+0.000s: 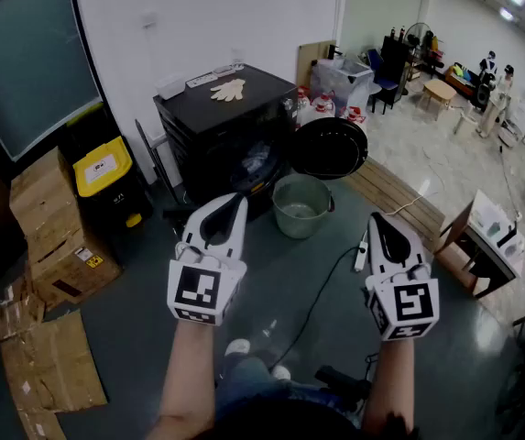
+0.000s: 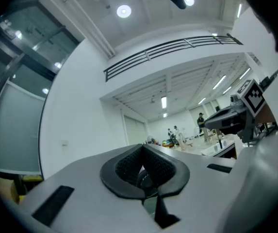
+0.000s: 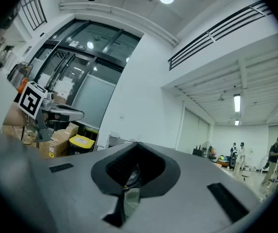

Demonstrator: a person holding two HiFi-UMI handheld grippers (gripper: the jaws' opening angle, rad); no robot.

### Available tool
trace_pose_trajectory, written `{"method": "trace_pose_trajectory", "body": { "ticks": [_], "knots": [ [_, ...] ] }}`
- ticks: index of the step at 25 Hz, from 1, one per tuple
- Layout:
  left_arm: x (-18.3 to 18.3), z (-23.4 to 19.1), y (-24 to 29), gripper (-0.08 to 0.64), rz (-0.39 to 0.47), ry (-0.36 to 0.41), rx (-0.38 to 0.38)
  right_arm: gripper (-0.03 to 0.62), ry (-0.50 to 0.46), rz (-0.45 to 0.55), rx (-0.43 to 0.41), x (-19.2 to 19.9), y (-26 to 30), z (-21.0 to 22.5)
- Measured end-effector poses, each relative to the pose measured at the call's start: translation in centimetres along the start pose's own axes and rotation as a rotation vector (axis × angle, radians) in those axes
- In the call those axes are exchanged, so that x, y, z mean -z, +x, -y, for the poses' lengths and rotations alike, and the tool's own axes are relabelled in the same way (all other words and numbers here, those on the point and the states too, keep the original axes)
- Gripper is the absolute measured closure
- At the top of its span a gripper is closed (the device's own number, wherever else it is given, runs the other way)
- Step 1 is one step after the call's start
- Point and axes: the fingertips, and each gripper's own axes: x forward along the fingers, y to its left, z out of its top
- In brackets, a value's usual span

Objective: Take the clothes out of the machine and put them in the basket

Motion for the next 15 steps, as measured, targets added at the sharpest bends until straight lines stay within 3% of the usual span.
{"method": "trace_pose_trajectory", "body": {
  "ticks": [12, 13, 14, 15],
  "knots": [
    [-0.8, 0.2, -1.4, 0.565, -0.016, 0.007, -0.117, 0.592, -0.071, 0.041, 0.006, -2.1, -1.7, -0.4],
    [-0.7, 0.0, -1.5, 0.563, -0.022, 0.002, -0.126, 0.528, -0.066, 0.036, -0.020, -1.9, -1.6, -0.8],
    [-0.6, 0.0, -1.5, 0.552, -0.025, -0.008, -0.127, 0.380, -0.050, 0.026, -0.051, -1.7, -1.3, -1.4],
    [-0.4, 0.0, -1.4, 0.445, -0.026, -0.026, -0.119, 0.248, -0.024, 0.018, -0.075, -1.6, -1.2, -1.8]
  ]
}}
